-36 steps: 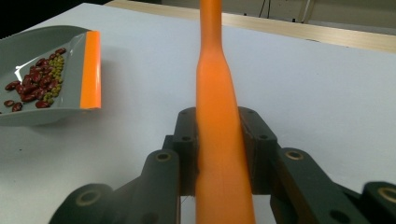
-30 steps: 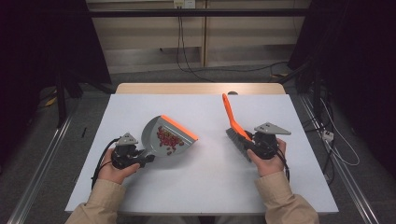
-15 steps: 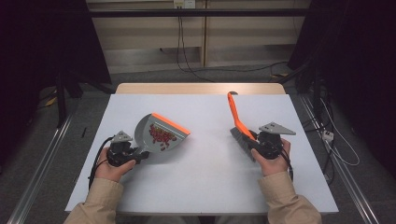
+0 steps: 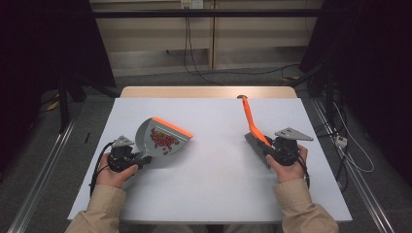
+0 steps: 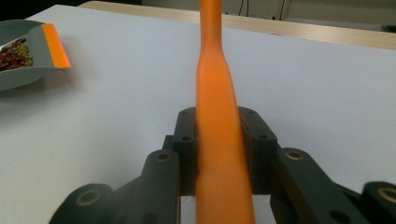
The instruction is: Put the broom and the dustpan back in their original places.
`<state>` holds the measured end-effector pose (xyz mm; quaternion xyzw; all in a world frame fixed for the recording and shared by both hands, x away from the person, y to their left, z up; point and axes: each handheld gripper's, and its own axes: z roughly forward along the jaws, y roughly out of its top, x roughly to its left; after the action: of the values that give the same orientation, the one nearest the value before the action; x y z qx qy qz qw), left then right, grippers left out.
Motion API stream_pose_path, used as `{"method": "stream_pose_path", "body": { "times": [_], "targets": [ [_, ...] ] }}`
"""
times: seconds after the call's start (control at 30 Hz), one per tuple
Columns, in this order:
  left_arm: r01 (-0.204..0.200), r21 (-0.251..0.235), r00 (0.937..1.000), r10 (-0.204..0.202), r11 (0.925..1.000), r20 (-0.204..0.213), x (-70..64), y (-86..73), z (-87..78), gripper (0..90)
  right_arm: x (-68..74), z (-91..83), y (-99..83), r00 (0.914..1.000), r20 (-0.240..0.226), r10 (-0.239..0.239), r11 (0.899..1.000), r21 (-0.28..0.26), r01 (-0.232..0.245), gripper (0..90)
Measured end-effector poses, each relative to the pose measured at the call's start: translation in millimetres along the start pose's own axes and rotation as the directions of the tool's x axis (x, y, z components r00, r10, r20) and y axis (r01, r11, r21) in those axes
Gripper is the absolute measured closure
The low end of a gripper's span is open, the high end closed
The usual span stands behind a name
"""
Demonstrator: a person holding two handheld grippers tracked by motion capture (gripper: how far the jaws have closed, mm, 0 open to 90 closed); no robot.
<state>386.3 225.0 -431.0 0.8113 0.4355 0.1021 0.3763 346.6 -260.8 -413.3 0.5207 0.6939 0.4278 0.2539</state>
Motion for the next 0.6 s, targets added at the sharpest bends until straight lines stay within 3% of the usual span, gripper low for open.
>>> {"method": "stream_pose_path", "body": {
  "times": [0.6],
  "targets": [
    [0.057, 0.016, 0.996, -0.056, 0.9982, -0.069, 13.1, -3.6, 2.0, 63.5, -12.1, -3.3, -3.9, 0.9994, 0.031, 0.011, 1.0, 0.007, -0.011, 71.2]
  ]
}}
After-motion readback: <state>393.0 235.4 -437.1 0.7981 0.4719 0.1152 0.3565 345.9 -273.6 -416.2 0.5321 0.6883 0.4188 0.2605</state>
